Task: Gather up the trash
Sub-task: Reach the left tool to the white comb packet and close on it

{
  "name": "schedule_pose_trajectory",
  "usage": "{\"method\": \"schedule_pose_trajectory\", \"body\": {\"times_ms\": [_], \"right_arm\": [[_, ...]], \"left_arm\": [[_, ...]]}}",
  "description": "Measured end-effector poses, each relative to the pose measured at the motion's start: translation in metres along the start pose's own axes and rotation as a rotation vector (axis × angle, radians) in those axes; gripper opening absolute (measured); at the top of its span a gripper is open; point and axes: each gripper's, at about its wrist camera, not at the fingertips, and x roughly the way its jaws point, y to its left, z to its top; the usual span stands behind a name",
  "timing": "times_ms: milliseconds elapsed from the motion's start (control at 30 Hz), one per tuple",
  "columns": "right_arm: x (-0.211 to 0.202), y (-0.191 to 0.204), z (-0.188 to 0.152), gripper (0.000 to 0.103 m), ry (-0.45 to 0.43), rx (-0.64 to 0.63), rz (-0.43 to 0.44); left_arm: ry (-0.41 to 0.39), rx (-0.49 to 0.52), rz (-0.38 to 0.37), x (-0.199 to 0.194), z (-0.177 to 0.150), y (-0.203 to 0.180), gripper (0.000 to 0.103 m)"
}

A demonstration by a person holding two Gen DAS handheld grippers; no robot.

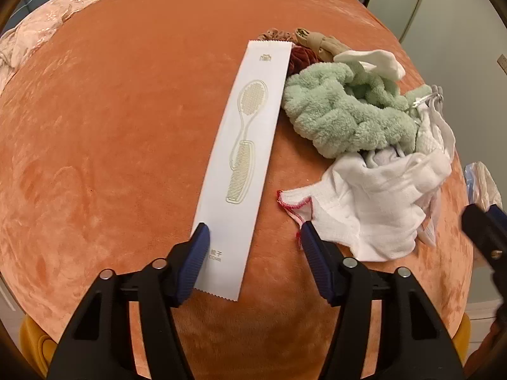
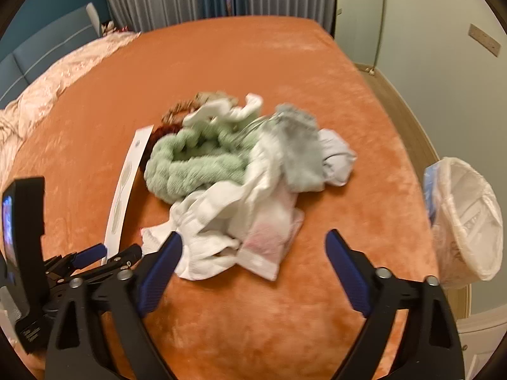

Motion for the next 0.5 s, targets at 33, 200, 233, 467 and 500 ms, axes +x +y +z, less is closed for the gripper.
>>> {"method": "schedule_pose_trajectory", "body": {"times_ms": [33, 200, 233, 467, 500], "right_arm": [[0.005, 0.004, 0.000, 0.078, 0.011, -0.005, 0.007], [0.029, 0.021, 0.000, 0.062, 0.060, 0.002, 0.071], [0.034, 0.024, 0.000, 0.062, 0.071, 0.006, 0.084], [0.053, 0.044, -0.006, 0.027, 0.125, -0.038, 0.120], [0.055, 0.044, -0.008, 0.017, 0.133, -0.034, 0.131]], "left_arm": [[-0.006, -0.004, -0.003, -0.002, 0.000, 0.001, 0.041], [0.006, -0.020, -0.066, -0.005, -0.001, 0.011, 0.006], [0.012, -0.018, -0.064, -0.005, -0.001, 0.012, 0.005], [0.006, -0.049, -0.053, -0.005, -0.001, 0.020, 0.060], [-0.012, -0.059, -0.029, -0.006, 0.001, 0.021, 0.077]]}}
